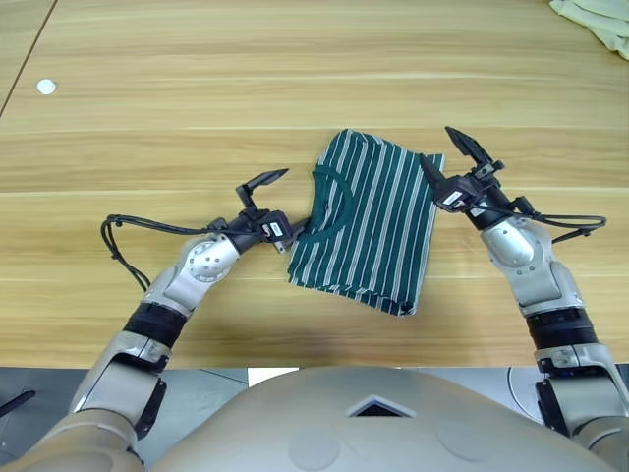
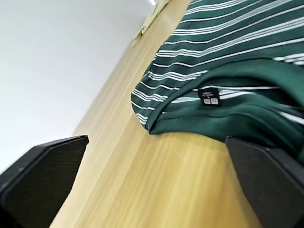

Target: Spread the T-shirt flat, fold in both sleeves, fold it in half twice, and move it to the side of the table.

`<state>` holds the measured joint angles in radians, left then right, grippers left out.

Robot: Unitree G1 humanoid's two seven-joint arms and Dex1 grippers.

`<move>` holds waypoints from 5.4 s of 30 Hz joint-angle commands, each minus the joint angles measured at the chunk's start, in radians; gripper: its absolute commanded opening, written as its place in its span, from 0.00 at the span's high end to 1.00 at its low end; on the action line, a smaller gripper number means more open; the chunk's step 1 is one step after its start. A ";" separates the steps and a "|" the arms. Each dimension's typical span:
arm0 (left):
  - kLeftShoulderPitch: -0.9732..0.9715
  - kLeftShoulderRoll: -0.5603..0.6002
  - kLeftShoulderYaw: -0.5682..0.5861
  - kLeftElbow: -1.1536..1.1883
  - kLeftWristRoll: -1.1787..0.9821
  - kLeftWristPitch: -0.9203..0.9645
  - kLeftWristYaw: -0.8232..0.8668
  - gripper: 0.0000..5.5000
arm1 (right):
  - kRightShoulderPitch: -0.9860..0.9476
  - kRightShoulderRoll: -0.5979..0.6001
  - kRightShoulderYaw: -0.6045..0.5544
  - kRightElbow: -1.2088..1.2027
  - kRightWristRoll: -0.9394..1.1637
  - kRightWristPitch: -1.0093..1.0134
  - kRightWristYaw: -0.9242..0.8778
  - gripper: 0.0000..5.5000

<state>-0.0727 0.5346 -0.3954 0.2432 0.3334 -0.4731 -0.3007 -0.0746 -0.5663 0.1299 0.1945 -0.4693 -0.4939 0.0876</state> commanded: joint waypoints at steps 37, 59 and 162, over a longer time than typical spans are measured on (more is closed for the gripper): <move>0.332 0.369 0.066 -0.331 -0.175 -0.177 -0.515 0.49 | 0.349 -0.332 -0.151 -0.034 -0.039 -0.151 0.143 0.50; 0.161 0.246 -0.218 -0.153 0.038 -0.281 -0.558 0.49 | 0.792 -0.451 -0.159 -0.396 0.044 -0.149 0.411 0.50; -0.426 -0.282 0.076 0.687 -0.005 -0.160 0.071 0.67 | -0.281 0.011 0.099 0.335 -0.144 0.031 0.022 0.62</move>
<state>-0.4548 0.2597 -0.3349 0.8807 0.3249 -0.6304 -0.2550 -0.3022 -0.5762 0.2108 0.4930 -0.6088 -0.4622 0.1294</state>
